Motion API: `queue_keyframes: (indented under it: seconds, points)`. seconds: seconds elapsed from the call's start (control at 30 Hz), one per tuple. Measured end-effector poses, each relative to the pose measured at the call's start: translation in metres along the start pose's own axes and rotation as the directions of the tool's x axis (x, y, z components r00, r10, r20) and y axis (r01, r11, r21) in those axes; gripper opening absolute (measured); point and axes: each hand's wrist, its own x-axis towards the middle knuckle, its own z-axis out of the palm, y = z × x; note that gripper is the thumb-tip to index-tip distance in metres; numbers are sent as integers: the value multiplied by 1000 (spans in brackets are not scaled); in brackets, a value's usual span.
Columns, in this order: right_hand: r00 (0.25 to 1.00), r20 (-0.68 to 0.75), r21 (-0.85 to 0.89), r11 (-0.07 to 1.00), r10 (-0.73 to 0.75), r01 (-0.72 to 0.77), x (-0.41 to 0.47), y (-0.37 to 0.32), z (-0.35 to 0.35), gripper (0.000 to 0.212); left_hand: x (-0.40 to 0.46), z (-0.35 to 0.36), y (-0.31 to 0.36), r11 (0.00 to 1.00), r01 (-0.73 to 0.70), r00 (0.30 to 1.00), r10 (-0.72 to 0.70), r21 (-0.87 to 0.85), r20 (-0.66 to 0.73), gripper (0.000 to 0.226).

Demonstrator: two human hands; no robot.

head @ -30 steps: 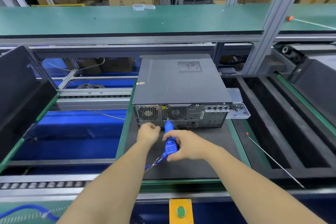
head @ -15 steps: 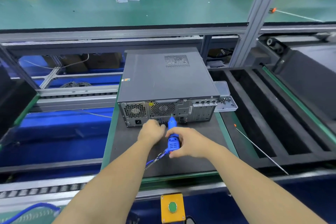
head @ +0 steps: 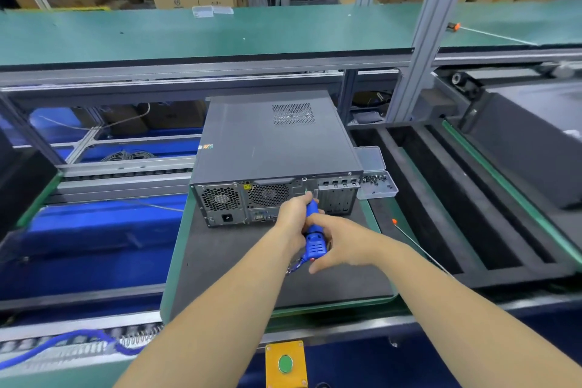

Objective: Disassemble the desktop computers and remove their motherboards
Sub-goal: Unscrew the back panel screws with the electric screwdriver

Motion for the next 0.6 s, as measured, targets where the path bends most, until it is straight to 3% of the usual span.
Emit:
queue_keyframes:
  seconds: [0.6]
  points:
    - [996,-34,28,996,86,-85,-44,31,-51,54,0,81,-14,995,54,997,-59,82,50,28]
